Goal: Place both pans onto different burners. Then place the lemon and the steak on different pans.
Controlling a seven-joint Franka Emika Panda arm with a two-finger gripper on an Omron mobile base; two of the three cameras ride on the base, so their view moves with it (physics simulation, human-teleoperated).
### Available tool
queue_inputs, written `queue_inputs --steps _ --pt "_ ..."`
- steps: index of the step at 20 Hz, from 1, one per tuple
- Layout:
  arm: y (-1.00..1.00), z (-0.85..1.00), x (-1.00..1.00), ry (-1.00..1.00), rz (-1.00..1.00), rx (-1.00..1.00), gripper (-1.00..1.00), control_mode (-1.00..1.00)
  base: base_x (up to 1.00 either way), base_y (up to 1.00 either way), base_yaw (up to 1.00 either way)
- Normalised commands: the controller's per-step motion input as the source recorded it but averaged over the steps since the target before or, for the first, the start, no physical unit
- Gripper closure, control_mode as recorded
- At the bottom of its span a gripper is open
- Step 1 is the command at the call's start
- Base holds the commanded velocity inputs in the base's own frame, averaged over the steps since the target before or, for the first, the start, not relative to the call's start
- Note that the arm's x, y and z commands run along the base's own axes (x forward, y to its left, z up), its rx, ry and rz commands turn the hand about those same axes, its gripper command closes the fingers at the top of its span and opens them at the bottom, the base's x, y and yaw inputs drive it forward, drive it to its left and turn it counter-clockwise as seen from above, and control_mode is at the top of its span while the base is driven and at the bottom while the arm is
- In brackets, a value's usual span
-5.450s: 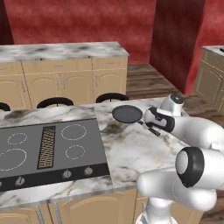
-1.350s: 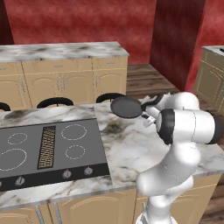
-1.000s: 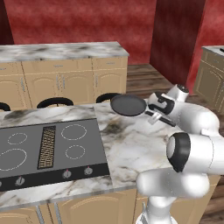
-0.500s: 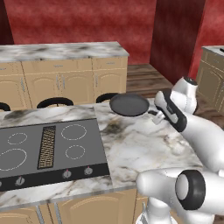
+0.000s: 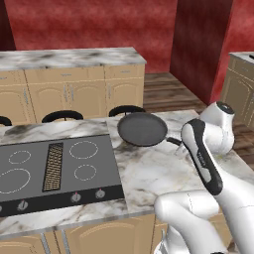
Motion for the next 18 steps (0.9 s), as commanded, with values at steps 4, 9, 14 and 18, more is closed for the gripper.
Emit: queue_inputs --steps 4,9,14,18 --pt "0.44 0.01 -0.47 0.00 0.00 0.00 1.00 -1.00 0.00 0.00 0.00" --pt "0.46 0.00 -0.40 0.02 0.00 0.00 1.00 -1.00 0.00 0.00 0.00" --pt "0.41 0.00 -0.55 0.00 0.01 0.05 1.00 -1.00 0.00 0.00 0.00" --pt "0.40 -0.04 -0.54 0.00 0.03 0.04 1.00 -1.00 0.00 0.00 0.00"
